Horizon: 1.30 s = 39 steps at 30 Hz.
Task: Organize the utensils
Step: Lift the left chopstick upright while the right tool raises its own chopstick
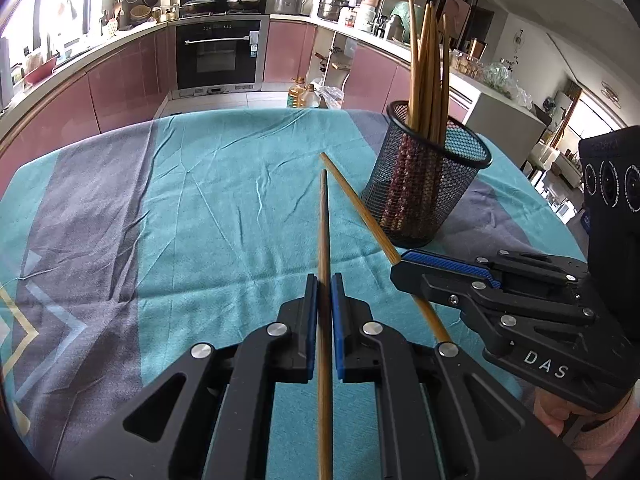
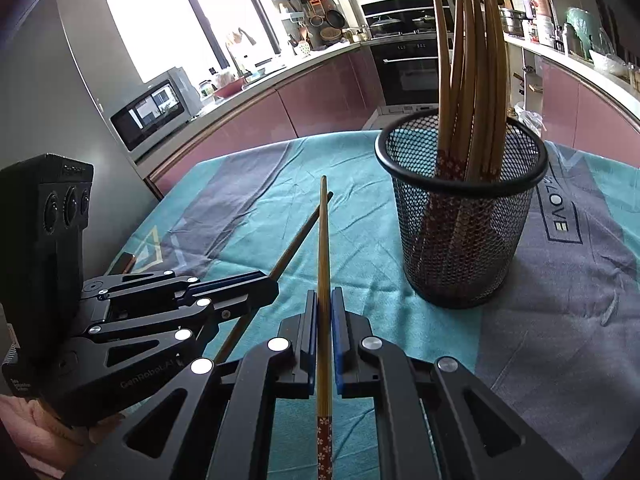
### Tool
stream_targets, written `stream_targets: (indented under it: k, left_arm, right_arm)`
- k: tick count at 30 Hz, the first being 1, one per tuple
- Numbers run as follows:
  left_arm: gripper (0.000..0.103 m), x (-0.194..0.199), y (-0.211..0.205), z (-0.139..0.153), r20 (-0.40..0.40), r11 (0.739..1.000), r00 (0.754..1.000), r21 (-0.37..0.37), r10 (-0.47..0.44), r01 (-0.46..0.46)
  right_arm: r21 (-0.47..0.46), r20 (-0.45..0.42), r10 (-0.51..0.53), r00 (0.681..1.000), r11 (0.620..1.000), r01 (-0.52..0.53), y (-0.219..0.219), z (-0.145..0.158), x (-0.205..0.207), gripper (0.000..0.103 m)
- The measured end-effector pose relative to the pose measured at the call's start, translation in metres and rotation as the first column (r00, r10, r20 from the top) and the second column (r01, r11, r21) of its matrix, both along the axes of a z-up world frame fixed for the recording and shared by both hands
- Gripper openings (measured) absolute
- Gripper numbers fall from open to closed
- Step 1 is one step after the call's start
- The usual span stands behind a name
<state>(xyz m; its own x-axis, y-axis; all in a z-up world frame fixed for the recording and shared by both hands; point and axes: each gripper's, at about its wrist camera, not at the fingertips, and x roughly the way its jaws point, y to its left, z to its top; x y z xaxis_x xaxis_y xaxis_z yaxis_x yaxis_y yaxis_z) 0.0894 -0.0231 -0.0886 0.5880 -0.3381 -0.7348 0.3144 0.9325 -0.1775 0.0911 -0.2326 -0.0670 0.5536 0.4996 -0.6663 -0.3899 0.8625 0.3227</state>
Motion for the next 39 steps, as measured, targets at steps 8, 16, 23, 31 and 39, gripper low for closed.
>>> stream_targets:
  k: [8,16,23,31,39]
  left_arm:
    - [0.007,-0.006,0.002,0.012,0.025,1.000,1.000,-0.019,-0.004,0.004]
    - [0.007,-0.011,0.002,0.022,0.045,0.999,0.999,-0.037,-0.012,0.013]
    - [0.007,-0.012,0.005,0.031,0.062,0.998,0.998,-0.054,-0.015,0.018]
    - [0.007,-0.016,0.007,0.037,0.070,0.997,0.997,-0.079,-0.021,0.026]
    - [0.007,-0.018,0.008,0.045,0.092,0.995,0.996,-0.094,-0.022,0.030]
  right_arm:
    - [0.015,0.027,-0.003,1.000,1.000,0.002,-0.005,0.009,-0.004,0.006]
    - [0.028,0.050,-0.003,0.999,1.000,0.002,-0.008,0.017,-0.007,0.006]
    - [0.036,0.067,-0.004,0.998,0.999,0.002,-0.011,0.022,-0.009,0.006]
    - [0.048,0.085,-0.009,0.996,0.999,0.005,-0.014,0.029,-0.013,0.006]
    - [0.056,0.093,-0.011,0.996,0.998,0.006,-0.015,0.032,-0.014,0.006]
